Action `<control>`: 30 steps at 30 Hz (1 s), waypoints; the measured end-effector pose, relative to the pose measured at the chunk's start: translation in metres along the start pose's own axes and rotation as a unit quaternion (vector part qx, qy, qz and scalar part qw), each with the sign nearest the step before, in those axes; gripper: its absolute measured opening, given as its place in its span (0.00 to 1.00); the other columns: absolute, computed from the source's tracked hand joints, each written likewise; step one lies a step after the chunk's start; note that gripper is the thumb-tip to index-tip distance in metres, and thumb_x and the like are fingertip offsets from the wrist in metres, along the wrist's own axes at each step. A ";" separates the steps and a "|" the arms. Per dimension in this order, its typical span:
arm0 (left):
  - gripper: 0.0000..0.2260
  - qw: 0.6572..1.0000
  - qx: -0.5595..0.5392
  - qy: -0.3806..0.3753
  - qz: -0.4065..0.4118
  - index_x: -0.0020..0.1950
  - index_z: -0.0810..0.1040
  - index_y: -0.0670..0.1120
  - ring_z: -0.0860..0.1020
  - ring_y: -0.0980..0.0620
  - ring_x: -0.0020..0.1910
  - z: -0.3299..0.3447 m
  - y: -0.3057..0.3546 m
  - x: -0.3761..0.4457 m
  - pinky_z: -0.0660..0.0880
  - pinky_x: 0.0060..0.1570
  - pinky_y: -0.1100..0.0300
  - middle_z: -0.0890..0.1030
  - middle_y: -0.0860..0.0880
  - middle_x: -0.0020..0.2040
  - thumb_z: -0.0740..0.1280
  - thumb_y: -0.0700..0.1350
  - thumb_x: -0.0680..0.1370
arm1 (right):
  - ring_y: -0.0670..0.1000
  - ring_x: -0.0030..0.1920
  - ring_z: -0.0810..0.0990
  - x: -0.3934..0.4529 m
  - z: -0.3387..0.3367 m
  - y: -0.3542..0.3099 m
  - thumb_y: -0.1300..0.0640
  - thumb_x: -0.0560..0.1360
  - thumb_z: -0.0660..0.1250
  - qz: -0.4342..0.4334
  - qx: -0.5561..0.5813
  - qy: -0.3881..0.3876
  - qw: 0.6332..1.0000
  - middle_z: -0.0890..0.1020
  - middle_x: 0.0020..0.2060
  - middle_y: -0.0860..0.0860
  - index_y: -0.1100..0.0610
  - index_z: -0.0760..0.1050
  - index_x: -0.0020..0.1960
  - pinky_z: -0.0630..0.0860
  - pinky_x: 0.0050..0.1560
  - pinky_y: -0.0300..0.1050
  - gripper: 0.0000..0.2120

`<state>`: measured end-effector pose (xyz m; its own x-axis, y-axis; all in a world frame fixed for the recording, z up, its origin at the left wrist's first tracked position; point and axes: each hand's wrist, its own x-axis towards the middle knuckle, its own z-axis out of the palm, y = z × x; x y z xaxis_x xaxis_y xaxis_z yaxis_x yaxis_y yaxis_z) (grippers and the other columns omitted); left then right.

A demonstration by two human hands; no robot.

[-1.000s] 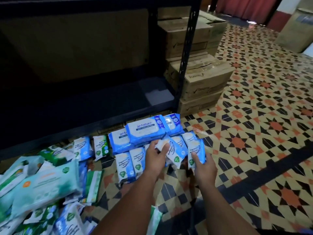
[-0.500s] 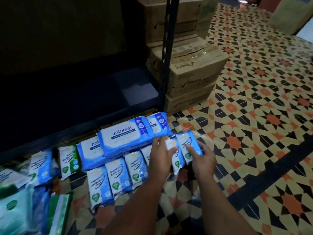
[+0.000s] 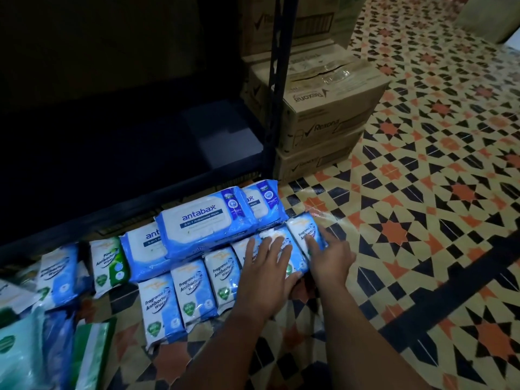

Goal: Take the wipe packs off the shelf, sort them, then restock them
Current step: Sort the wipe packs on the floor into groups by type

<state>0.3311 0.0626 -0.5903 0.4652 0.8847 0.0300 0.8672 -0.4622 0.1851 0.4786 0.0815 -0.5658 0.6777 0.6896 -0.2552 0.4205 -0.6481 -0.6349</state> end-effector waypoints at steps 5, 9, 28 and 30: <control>0.27 0.999 -0.010 -0.034 -0.017 0.70 0.76 0.47 0.70 0.42 0.73 0.000 -0.004 0.004 0.65 0.70 0.33 0.75 0.45 0.72 0.51 0.60 0.80 | 0.57 0.62 0.76 -0.004 0.011 -0.002 0.47 0.74 0.74 -0.038 0.025 0.015 0.999 0.79 0.62 0.56 0.50 0.74 0.72 0.77 0.59 0.56 0.27; 0.27 0.999 -0.004 -0.030 -0.009 0.71 0.75 0.46 0.68 0.42 0.75 0.006 -0.007 0.005 0.60 0.73 0.34 0.73 0.44 0.73 0.50 0.57 0.81 | 0.56 0.61 0.78 -0.009 0.009 -0.005 0.48 0.76 0.72 -0.046 0.032 0.007 0.998 0.81 0.63 0.54 0.52 0.73 0.72 0.76 0.58 0.52 0.26; 0.36 0.991 0.041 -0.026 0.122 0.82 0.57 0.48 0.49 0.47 0.82 -0.006 -0.077 -0.043 0.52 0.76 0.44 0.53 0.44 0.83 0.57 0.68 0.80 | 0.59 0.77 0.52 -0.027 0.017 0.001 0.42 0.78 0.68 -0.076 -0.025 -0.060 0.995 0.55 0.79 0.56 0.48 0.58 0.80 0.62 0.73 0.58 0.35; 0.35 0.992 0.030 -0.027 0.123 0.82 0.56 0.48 0.47 0.48 0.82 -0.007 -0.078 -0.043 0.50 0.76 0.45 0.51 0.45 0.83 0.56 0.67 0.81 | 0.58 0.77 0.52 -0.029 0.017 0.004 0.41 0.79 0.66 -0.092 -0.040 -0.067 0.993 0.56 0.79 0.55 0.46 0.59 0.80 0.61 0.73 0.57 0.33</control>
<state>0.2418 0.0611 -0.5991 0.6706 0.7417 0.0144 0.7352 -0.6671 0.1201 0.4505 0.0642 -0.5732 0.5006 0.8325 -0.2374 0.5799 -0.5261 -0.6220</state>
